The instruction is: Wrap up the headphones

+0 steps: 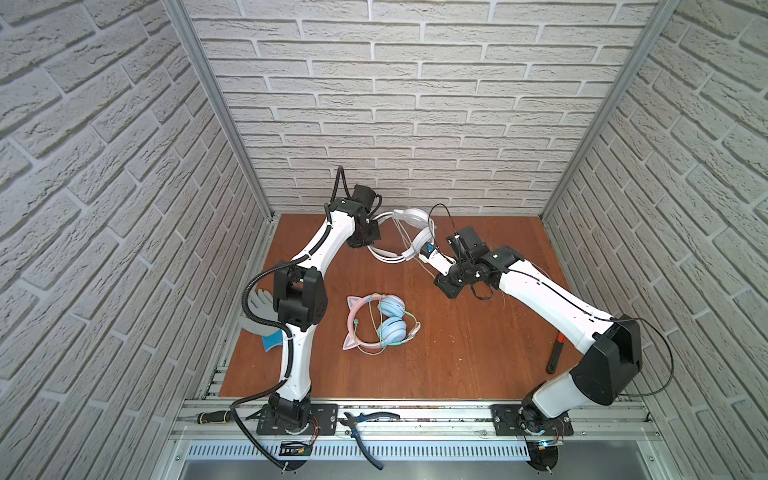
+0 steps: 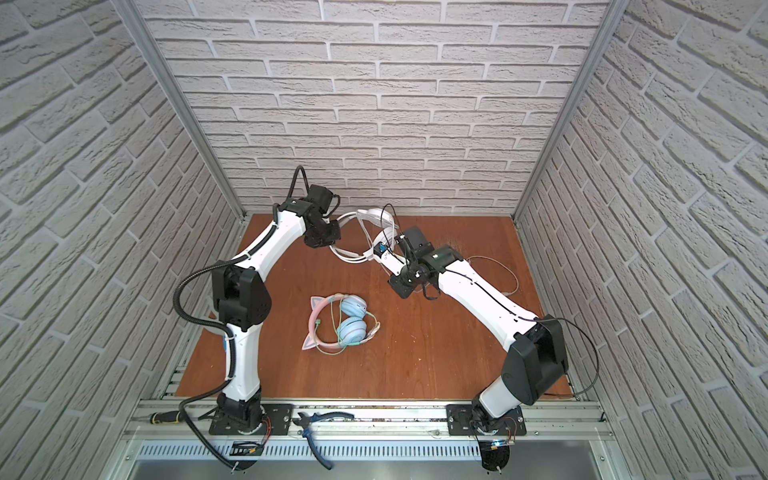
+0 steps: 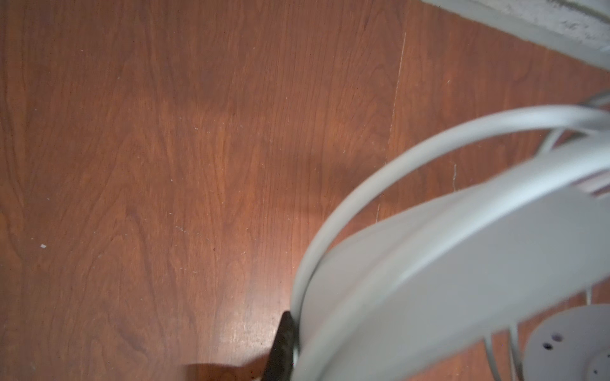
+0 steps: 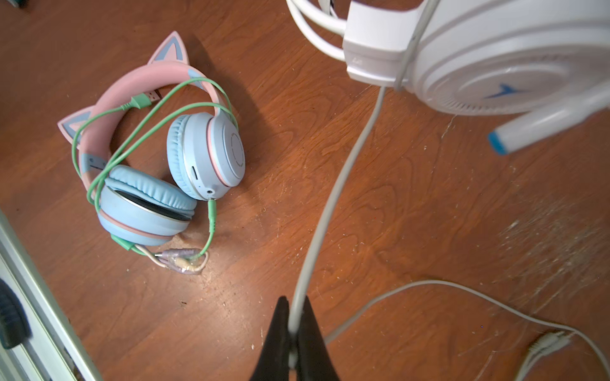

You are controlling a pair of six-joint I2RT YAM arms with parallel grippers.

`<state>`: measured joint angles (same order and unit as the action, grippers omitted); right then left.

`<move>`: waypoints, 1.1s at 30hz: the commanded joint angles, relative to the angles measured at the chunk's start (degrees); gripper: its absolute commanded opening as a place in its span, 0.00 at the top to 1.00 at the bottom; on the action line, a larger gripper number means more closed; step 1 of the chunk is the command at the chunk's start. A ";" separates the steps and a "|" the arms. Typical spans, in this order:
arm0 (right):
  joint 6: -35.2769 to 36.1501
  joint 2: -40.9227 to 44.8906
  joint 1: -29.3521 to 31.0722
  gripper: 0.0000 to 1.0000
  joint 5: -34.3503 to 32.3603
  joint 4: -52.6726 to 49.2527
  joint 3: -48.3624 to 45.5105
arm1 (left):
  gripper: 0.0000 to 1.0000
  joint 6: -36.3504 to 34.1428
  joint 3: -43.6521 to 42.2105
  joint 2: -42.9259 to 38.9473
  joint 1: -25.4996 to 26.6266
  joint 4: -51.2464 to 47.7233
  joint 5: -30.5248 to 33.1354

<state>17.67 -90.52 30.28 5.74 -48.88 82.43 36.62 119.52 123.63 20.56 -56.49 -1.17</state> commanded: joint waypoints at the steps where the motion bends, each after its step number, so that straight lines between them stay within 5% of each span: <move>1: 5.50 -2.28 0.55 0.93 -4.20 -7.37 4.60 | 1.00 -2.13 2.09 1.28 0.60 -0.54 0.51; 16: 15.29 -7.55 1.26 0.93 -11.49 -14.20 17.18 | 1.00 -7.10 10.39 7.41 3.78 -7.36 0.40; 23: 22.79 -8.11 1.35 0.93 -20.88 -10.07 17.62 | 1.00 -10.68 13.37 9.86 5.49 -9.36 -3.38; 33: 28.17 -10.52 1.36 0.92 -25.71 -3.41 18.59 | 1.00 -16.21 16.35 11.85 7.52 -12.85 -6.83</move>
<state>43.57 -101.56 31.24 -18.11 -57.19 100.73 22.70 133.34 135.41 27.49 -67.90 -4.67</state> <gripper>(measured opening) 0.079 0.082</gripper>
